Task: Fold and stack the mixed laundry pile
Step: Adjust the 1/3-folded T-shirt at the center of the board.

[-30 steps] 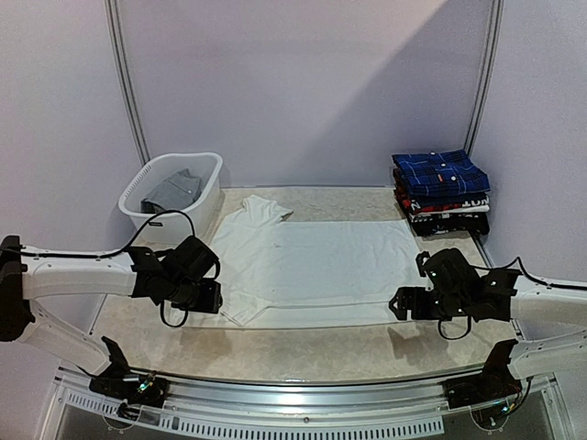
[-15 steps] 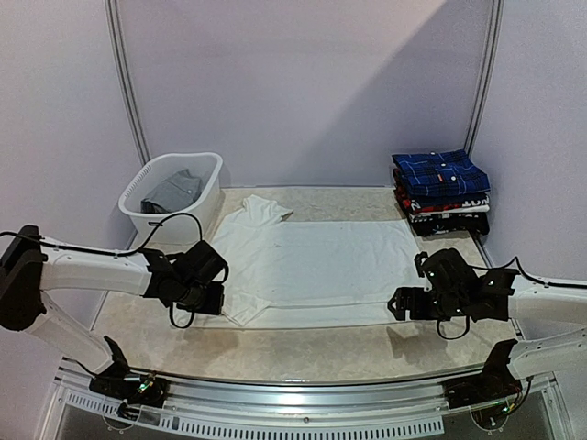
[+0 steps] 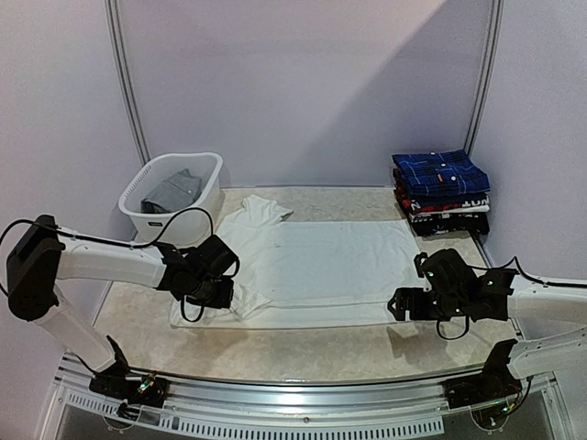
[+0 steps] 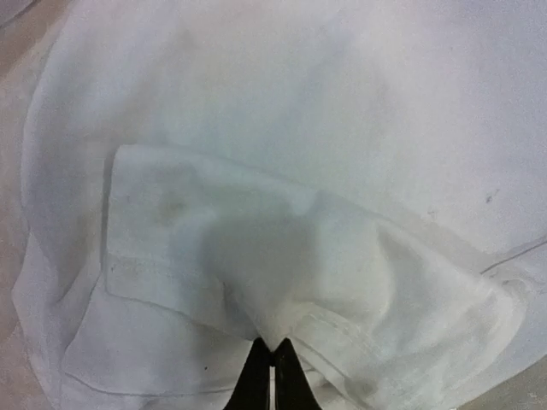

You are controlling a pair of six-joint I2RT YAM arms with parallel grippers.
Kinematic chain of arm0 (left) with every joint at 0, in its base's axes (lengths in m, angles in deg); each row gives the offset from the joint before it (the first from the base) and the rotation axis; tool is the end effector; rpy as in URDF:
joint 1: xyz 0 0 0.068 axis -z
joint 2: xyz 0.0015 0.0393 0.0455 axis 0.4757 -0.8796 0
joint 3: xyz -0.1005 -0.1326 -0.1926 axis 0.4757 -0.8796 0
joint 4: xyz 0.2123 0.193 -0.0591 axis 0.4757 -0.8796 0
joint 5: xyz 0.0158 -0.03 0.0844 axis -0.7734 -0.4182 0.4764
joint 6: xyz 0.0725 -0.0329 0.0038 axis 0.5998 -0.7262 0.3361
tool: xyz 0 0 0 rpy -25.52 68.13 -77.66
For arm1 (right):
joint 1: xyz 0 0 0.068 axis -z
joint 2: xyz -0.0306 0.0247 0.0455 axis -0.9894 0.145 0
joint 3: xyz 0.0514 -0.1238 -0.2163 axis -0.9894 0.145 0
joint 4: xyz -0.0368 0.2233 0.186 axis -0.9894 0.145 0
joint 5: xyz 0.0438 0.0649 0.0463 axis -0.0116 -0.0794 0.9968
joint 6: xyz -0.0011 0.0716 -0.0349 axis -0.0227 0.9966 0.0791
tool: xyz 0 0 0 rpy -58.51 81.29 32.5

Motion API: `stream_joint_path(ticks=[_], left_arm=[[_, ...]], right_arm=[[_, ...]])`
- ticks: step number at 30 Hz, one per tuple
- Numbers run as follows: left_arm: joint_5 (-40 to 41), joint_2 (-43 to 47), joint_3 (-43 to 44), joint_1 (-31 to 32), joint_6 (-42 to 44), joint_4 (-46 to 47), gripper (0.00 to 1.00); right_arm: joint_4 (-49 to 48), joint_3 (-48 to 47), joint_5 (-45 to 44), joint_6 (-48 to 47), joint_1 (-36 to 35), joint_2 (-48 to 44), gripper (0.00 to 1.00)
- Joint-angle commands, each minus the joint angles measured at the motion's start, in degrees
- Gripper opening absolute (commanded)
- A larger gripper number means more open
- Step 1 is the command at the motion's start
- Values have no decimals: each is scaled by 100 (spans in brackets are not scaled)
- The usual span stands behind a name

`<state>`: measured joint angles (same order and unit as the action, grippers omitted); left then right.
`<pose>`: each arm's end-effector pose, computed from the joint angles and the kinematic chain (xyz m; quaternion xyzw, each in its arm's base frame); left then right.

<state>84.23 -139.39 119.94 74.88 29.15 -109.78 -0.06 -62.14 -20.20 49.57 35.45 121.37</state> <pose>0.2248 -0.2081 0.0805 0.0244 0.9708 -0.0278 0.2371 0.1803 0.1698 0.1189 0.0006 0.9489 0.1500 0.2776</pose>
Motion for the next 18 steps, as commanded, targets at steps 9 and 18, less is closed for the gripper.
stream_joint_path(ticks=[9,18], left_arm=[[236,-445,1015,-57,265,-214,0],[121,-1095,1713,-334,491,-162,0]], right_arm=[[3,-70,-101,-82,-6,21,98],[10,-49,-111,-96,-2,19,98]])
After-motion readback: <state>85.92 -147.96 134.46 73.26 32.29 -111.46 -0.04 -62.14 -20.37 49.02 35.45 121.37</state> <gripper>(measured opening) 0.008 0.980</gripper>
